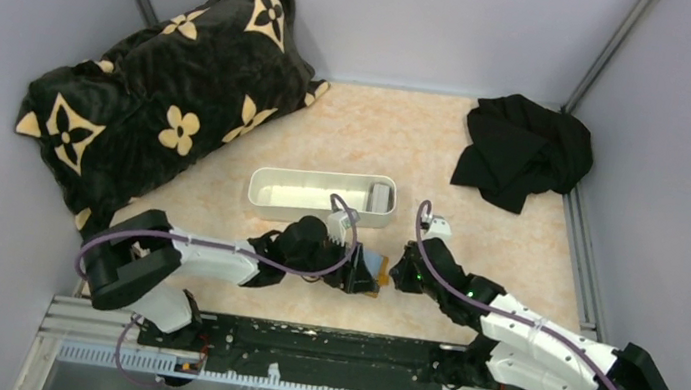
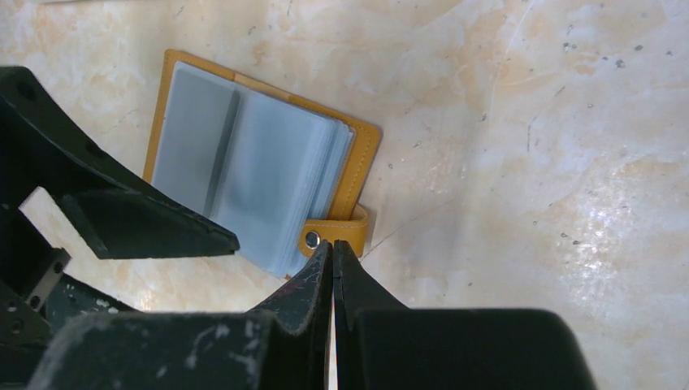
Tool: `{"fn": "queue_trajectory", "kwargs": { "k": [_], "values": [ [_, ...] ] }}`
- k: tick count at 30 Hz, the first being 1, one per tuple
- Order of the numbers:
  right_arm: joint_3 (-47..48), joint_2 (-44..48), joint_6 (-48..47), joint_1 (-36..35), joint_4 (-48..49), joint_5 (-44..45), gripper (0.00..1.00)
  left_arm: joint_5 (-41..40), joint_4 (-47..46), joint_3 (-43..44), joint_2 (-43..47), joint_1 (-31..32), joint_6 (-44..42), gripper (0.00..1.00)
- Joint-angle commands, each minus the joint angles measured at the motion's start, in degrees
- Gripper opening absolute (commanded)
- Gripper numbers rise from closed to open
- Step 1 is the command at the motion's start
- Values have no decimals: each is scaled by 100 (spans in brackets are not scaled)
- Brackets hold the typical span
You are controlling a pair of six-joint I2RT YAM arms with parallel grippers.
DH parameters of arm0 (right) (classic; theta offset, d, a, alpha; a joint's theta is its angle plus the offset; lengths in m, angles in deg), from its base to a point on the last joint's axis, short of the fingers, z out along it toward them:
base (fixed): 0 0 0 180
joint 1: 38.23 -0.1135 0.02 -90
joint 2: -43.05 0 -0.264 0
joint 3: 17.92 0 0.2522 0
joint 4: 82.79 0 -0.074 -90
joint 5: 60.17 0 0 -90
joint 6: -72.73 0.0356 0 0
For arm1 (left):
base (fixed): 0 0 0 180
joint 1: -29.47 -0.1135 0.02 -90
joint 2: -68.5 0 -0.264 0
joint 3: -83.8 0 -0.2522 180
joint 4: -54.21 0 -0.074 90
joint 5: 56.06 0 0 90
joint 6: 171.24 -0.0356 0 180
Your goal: Take the credit cards out of the card holder
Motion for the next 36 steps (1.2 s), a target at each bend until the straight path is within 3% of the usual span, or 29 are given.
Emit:
{"fn": "queue_trajectory", "kwargs": {
  "k": [1,6,9,12,21,36],
  "values": [
    [302,-122,-2,-8,328,-289,0,-767,559,139,844,-54,-220,81],
    [416,-684,-20,-347,640,-376,1,-1319,2319,621,1564,-595,-744,82],
    [573,-1134,-63,-549,845,-493,3,-1123,2876,575,1653,-1360,-661,83],
    [758,-1550,-105,-780,999,-571,5,-518,2691,291,1686,-1977,-518,82],
    [796,-2383,-88,-896,1056,-977,9,-1,2538,251,1300,-2044,-398,82],
    [861,-1856,-512,-34,508,-1036,10,709,2250,-148,1260,-2046,-111,82]
  ]
}}
